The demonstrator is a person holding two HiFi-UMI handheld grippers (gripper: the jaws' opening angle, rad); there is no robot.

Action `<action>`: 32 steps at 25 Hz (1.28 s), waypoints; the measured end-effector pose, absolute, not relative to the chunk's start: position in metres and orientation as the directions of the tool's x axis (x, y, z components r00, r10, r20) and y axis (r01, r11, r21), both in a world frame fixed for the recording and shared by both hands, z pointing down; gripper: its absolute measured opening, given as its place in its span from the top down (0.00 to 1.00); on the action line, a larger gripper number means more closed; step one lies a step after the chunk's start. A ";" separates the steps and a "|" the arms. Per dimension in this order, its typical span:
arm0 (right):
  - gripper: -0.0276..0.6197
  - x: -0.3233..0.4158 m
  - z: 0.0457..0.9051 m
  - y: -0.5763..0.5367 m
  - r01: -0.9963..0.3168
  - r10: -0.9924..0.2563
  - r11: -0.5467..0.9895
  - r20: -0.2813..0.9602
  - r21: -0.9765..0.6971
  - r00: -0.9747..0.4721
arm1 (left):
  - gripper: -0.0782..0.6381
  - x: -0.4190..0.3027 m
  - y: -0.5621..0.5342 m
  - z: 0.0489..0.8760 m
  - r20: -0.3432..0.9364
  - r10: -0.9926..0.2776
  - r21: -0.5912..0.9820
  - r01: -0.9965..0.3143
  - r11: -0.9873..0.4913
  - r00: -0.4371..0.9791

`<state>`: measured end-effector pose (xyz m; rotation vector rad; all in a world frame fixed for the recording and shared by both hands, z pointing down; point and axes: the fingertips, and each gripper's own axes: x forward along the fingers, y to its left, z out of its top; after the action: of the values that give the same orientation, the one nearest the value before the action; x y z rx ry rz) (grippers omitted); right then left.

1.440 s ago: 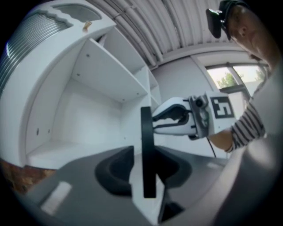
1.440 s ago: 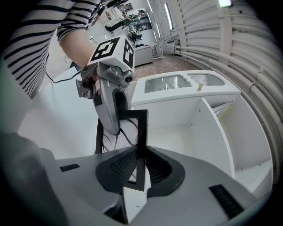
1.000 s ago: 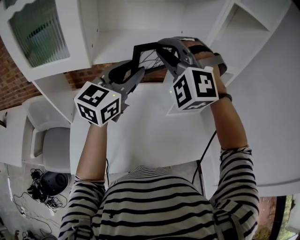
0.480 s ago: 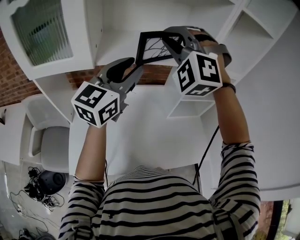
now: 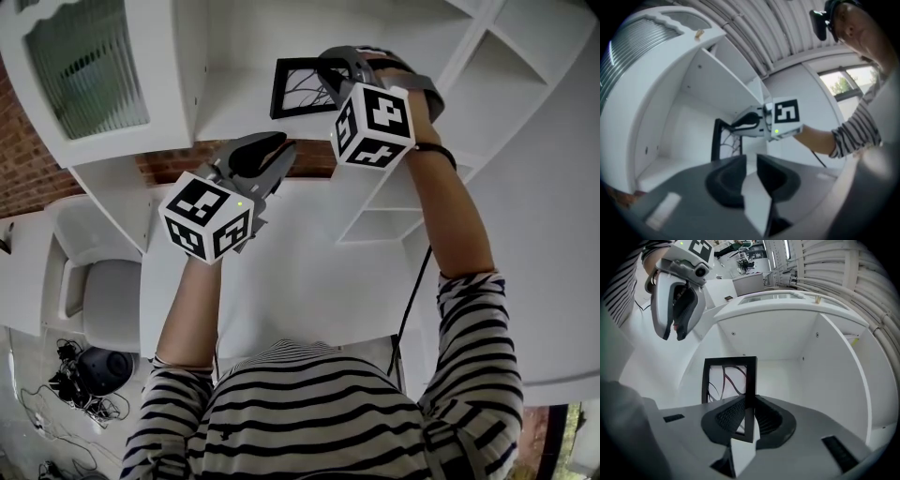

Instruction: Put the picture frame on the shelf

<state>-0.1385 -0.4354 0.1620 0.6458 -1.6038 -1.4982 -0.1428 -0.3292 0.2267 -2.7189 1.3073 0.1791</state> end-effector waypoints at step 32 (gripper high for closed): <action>0.86 -0.164 0.179 -0.502 0.175 -0.831 0.226 0.283 0.958 -0.478 | 0.88 -0.132 -0.363 0.238 -0.085 -0.743 -0.040 -0.748 -0.663 0.663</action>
<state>-0.1644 -0.5018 0.1795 0.6305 -1.6012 -1.4088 -0.1324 -0.3632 0.2380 -2.7993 1.2567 0.0944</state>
